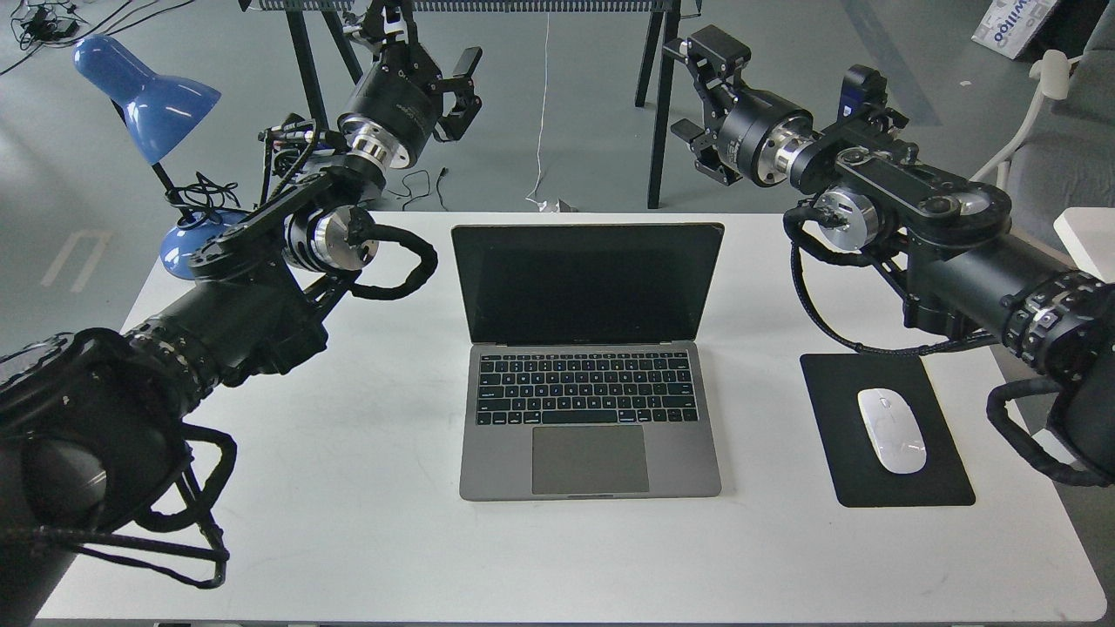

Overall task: Close notebook with right arm
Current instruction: 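Reach the right gripper over the top edge of the laptop screen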

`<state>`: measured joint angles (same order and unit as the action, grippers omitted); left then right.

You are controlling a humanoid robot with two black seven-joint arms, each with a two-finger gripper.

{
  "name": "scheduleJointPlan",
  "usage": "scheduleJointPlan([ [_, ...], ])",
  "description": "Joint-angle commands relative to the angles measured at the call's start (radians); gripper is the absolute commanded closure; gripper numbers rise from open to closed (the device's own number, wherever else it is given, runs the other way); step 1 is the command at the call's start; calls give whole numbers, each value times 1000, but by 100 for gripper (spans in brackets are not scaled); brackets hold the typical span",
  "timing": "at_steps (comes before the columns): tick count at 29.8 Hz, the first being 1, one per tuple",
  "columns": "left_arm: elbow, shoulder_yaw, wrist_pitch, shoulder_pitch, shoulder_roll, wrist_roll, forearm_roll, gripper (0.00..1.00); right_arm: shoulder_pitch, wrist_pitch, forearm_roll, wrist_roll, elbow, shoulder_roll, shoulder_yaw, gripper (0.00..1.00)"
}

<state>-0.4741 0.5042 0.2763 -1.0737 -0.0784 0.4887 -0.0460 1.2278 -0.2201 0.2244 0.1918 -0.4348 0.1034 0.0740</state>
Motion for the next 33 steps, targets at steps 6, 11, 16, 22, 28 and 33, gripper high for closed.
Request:
scheduleJointPlan([
  [6,0,0,0,0,0,0,0,0,4,-19,1,0,42,-103,-95,0],
  [11,0,0,0,0,0,0,0,0,5,-53,1,0,37,-103,-95,0],
  [16,0,0,-2,0,0,0,0,0,4,-87,3,0,25,-103,-97,0],
  [22,0,0,-2,0,0,0,0,0,7,-100,3,0,-151,-56,-167,0],
  [28,0,0,-2,0,0,0,0,0,-1,-99,3,0,-320,35,-177,0],
  [33,0,0,-2,0,0,0,0,0,-10,-99,4,-2,-449,111,-180,0],
])
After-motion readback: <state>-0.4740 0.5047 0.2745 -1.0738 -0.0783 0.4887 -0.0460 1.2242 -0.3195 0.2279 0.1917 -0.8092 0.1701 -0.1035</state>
